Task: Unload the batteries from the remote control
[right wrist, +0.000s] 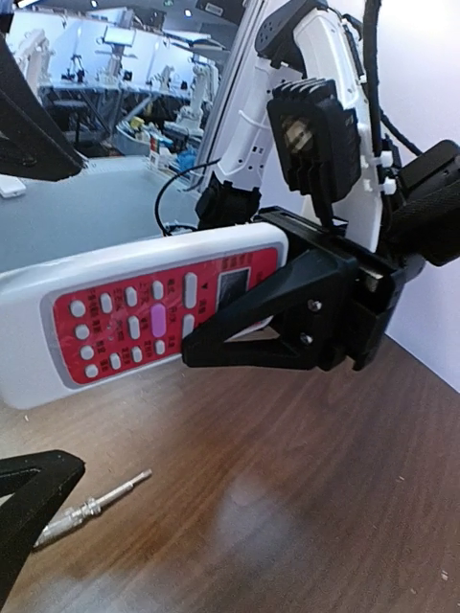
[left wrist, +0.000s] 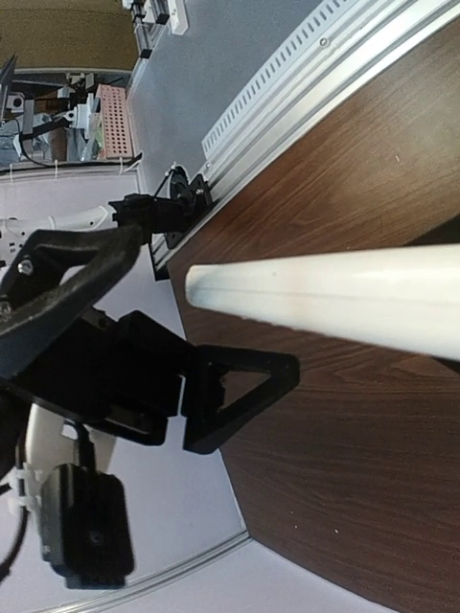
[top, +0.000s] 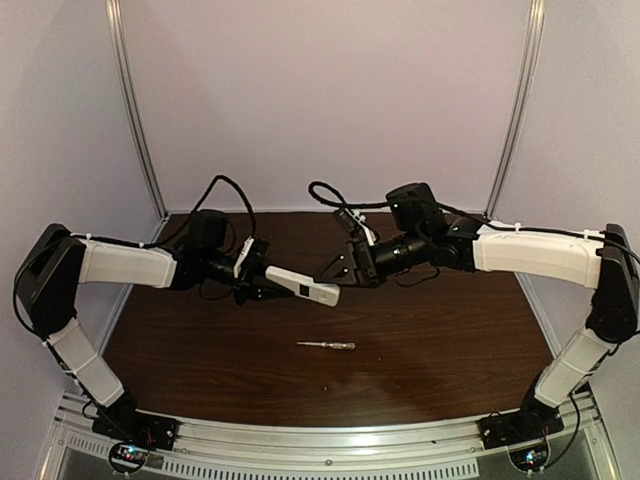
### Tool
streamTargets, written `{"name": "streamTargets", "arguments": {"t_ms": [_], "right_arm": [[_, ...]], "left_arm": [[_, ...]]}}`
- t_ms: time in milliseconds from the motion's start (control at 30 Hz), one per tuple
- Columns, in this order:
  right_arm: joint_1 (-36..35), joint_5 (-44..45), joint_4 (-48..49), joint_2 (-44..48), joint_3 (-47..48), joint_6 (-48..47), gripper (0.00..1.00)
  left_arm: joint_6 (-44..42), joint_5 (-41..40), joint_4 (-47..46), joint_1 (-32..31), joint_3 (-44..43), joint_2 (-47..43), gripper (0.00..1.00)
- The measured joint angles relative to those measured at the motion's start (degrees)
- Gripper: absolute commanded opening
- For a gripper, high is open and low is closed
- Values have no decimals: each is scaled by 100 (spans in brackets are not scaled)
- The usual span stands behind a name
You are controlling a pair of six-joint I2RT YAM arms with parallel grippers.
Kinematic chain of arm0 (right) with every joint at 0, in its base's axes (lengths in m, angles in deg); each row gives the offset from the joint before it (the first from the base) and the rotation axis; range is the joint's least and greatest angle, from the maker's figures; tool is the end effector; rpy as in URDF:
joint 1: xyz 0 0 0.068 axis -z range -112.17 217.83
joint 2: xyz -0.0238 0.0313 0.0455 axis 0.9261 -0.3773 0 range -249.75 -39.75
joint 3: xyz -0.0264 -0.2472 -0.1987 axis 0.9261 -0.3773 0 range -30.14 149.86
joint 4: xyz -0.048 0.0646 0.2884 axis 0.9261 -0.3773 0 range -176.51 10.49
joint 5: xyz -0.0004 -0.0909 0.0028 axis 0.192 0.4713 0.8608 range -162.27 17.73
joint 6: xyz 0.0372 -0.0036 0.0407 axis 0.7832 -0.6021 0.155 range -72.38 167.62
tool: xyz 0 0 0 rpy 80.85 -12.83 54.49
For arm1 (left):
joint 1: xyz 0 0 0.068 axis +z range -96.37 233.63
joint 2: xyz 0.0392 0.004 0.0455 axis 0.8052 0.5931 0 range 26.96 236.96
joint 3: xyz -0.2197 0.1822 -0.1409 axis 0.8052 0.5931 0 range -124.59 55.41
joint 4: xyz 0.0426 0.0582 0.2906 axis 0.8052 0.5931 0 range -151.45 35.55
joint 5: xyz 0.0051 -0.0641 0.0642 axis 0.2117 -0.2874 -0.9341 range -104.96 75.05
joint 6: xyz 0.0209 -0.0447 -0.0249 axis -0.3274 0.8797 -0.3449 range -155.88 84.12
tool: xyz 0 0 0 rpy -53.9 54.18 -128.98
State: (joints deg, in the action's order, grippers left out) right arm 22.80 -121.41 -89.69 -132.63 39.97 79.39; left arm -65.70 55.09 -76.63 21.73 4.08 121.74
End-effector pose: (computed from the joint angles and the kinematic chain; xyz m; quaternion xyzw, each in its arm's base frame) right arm 0.2658 0.3063 0.3152 -0.2896 0.7707 0.5561 0.1135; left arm 0.2960 -0.2258 0.2295 0.6132 0.4525 -0.5001 0.4112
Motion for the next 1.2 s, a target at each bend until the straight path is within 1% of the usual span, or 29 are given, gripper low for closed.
{"name": "streamTargets", "arguments": {"t_ms": [133, 233, 333, 433, 567, 767, 967, 1200], "right_arm": [[-63, 765, -122, 420, -13, -372, 100], [-131, 1272, -37, 667, -157, -680, 100], [-234, 1641, 280, 859, -531, -960, 99], [-321, 1971, 739, 988, -970, -1189, 96], [-422, 2184, 1303, 1008, -1250, -1423, 89], [-579, 2225, 2050, 999, -1270, -1652, 75], [-599, 2140, 2551, 807, -1272, -1698, 59], [-599, 1980, 2855, 485, -1272, -1668, 45]], "left_arm": [[520, -122, -107, -2, 0, -61, 0], [1029, -188, -343, -4, 24, -120, 0], [1611, -212, -688, -4, 37, -168, 0], [2221, -243, -988, -2, 37, -168, 0], [2975, -339, -1248, -4, 31, -168, 0], [3842, -435, -1342, -4, -39, -162, 0], [4406, -435, -1506, -4, -66, -155, 0], [4852, -317, -1735, -4, -66, -81, 0]]}}
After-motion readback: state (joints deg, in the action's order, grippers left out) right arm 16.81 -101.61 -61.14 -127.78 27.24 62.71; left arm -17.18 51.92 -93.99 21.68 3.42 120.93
